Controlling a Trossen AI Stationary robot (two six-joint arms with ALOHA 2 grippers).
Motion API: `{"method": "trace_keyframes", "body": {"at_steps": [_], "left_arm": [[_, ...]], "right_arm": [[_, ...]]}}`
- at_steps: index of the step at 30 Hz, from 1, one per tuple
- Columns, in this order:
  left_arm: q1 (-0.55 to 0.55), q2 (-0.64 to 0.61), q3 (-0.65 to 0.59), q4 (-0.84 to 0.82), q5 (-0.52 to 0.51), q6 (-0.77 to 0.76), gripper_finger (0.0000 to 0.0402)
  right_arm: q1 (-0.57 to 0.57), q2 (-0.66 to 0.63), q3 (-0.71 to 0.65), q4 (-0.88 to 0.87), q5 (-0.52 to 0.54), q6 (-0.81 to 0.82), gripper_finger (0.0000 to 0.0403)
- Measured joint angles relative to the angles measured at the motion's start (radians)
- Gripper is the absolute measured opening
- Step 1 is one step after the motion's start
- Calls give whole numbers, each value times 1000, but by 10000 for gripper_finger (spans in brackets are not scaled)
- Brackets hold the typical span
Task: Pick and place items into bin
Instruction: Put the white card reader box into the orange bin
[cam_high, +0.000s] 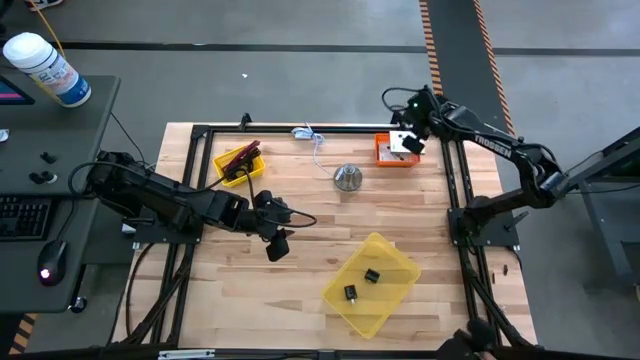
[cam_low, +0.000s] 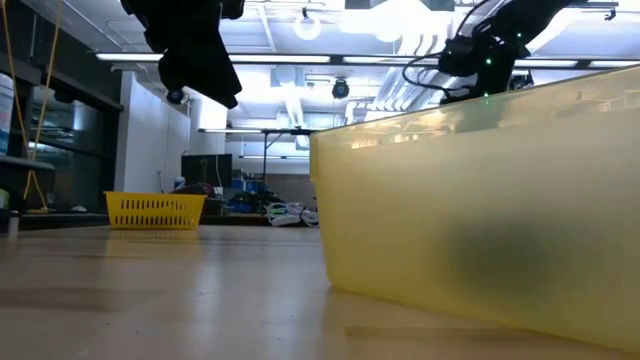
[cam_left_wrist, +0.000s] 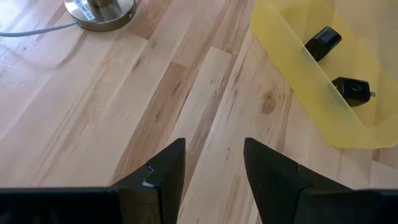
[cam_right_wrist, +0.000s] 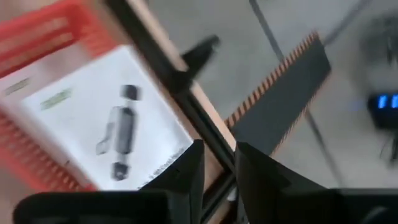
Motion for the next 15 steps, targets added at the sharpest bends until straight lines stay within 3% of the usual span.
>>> {"method": "trace_keyframes", "body": {"at_steps": [4,9,15], "left_arm": [[0,0,0,0,0,1,150],[0,0,0,4,-1,2,150],[0,0,0,13,-1,3,150]], "right_arm": [[-81,0,0,-33,-50,153,61],[-165,0,0,-52,-145,297,8],[-173,0,0,-23,-159,381,3]]}}
